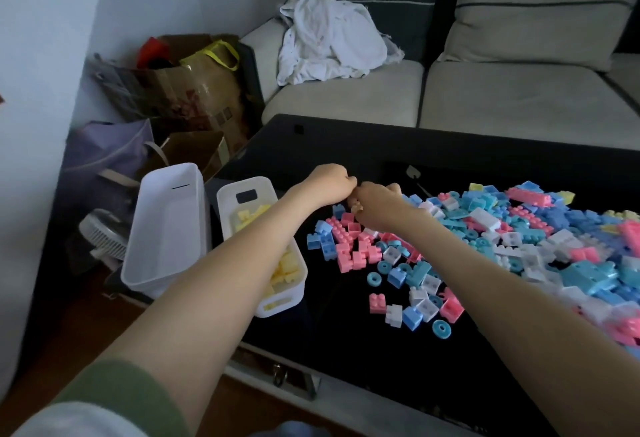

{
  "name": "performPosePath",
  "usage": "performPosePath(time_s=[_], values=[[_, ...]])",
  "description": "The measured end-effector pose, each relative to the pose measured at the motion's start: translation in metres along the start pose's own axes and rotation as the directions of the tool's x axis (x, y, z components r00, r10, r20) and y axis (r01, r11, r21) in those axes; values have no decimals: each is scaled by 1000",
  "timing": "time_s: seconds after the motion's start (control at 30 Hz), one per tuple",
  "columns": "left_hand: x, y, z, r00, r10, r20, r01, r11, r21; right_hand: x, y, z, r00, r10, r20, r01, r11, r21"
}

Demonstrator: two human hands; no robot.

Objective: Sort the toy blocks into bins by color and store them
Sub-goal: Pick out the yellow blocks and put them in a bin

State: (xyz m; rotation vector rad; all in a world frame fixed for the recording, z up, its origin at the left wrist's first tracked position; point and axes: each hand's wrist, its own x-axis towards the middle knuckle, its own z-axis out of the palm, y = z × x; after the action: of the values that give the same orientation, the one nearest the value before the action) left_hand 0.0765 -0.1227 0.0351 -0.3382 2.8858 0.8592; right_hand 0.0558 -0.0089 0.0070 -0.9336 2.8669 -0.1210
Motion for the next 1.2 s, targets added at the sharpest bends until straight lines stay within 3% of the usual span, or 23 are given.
performPosePath(time_s=[0.13, 0.2, 0.33, 0.47, 0.57, 0.67, 0.77, 0.87, 1.03, 1.2], values=[[8, 20, 5, 982, -130, -139, 92, 963, -254, -12, 21, -11, 997, -14, -69, 20, 996, 85], [11, 38, 11, 982, -121, -145, 86, 970, -228, -20, 35, -17, 992, -18, -128, 33, 993, 113], [17, 73, 34, 996, 29, -81, -41, 986, -160, -42, 74, -28, 974, 81, -212, -37, 978, 205], [21, 108, 63, 970, 241, -17, -240, 953, -186, -68, 146, -38, 960, 207, -191, -162, 961, 224], [24, 134, 76, 935, 353, -17, -349, 913, -211, -83, 203, -42, 895, 375, -243, -294, 903, 312], [38, 153, 88, 926, 378, 3, -376, 923, -82, -96, 248, -42, 858, 467, -215, -402, 870, 285], [54, 159, 98, 928, 370, 40, -372, 927, 52, -100, 272, -34, 842, 536, -60, -522, 838, 157], [70, 161, 107, 932, 355, 78, -363, 916, 171, -99, 282, -28, 854, 519, 38, -520, 852, 60], [84, 163, 122, 912, 305, 273, -377, 887, 268, -97, 290, -21, 878, 479, -18, -468, 864, 185], [79, 166, 120, 896, 309, 320, -388, 895, 222, -104, 290, -21, 871, 489, -51, -464, 850, 249]])
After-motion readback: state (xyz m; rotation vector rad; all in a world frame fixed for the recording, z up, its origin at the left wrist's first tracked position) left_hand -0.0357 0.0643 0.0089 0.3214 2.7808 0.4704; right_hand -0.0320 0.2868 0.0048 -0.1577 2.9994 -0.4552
